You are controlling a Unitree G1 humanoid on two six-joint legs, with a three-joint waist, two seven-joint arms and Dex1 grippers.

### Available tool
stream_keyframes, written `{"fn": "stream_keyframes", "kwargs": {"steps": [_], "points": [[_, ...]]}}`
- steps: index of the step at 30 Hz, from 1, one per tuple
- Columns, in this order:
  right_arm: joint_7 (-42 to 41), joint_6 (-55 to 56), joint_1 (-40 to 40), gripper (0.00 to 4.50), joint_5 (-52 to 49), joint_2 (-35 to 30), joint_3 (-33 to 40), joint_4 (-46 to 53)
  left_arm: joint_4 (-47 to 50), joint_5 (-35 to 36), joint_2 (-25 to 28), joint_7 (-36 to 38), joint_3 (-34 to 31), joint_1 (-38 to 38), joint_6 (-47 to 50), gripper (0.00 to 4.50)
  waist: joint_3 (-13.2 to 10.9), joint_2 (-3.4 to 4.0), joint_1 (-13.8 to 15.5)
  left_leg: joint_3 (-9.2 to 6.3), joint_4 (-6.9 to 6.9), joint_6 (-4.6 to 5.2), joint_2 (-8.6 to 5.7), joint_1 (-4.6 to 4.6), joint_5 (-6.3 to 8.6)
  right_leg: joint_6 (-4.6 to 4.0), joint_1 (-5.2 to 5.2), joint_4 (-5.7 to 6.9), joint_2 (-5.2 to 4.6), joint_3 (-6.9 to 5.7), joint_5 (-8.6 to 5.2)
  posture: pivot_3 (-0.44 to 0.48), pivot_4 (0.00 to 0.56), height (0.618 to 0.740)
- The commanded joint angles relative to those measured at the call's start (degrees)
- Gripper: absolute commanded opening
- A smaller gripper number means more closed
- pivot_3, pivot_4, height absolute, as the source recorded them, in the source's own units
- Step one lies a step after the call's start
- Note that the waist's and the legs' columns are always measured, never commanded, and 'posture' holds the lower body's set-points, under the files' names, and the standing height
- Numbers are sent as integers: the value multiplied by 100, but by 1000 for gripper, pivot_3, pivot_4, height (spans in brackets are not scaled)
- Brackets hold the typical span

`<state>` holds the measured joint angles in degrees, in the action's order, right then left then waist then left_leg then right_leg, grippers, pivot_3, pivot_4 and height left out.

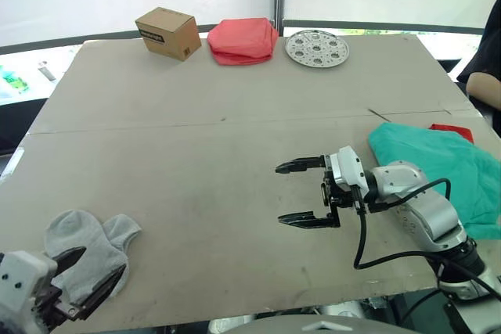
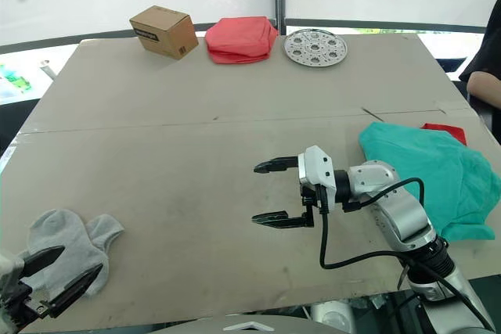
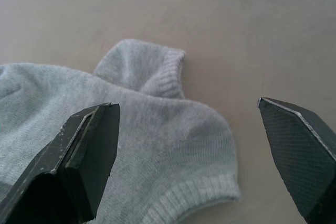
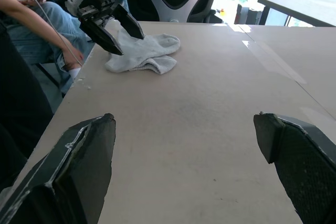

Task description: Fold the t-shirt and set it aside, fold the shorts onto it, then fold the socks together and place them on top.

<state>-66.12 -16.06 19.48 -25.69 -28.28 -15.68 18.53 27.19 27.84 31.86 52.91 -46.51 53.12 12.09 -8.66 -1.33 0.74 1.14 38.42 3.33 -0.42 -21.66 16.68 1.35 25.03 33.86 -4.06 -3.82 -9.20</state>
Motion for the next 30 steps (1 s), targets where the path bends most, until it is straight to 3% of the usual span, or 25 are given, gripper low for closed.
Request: {"fn": "stream_keyframes", "kwargs": {"steps": [1,8,11,14,18,22,28,30], "points": [[138,11,-23,4441,-53,-13,127,274,-253,-334,127,-70,191,-191,-137,4500,-2,4,12,0,0,0,0,0,0,0,0,0,-1,0,0,0,150,740],[384,-72,-92,4441,-37,-44,148,422,-891,-1222,703,-377,860,-800,94,4500,1,1,3,-6,3,1,2,-2,-1,0,2,6,-1,-7,1,0,150,740],[457,-98,-108,4441,-19,-74,150,465,-1229,-1278,760,-349,1195,-1031,143,4500,18,39,10,-2,2,2,1,1,-1,0,1,6,-3,-4,1,0,150,740],[537,-153,-141,4500,-24,-117,165,537,-1480,-1073,747,-307,1482,-1311,545,3696,54,117,47,-1,2,1,-1,2,-1,0,-2,6,-9,-7,1,0,150,740],[622,-225,-206,4500,-35,-204,205,633,-1492,-627,823,38,1694,-1626,915,1837,87,168,59,-2,-2,3,-1,7,-2,0,-3,10,-4,-14,0,0,150,740],[688,-273,-260,4500,-66,-276,245,690,-1553,-373,1151,374,1739,-1990,1167,130,90,168,77,-1,2,5,-10,8,-3,1,-10,10,2,-19,1,0,150,740],[788,-297,-278,4500,-74,-283,275,708,-1187,782,2214,1327,1780,-2970,2487,12,70,117,122,-10,6,5,-13,-1,-4,1,-9,11,5,-31,1,0,150,740],[809,-292,-260,4500,-55,-265,253,685,-1193,987,2802,1805,1963,-3371,2825,12,62,81,65,-9,6,4,-7,-6,-5,1,-3,10,11,-26,1,0,150,740]]}}
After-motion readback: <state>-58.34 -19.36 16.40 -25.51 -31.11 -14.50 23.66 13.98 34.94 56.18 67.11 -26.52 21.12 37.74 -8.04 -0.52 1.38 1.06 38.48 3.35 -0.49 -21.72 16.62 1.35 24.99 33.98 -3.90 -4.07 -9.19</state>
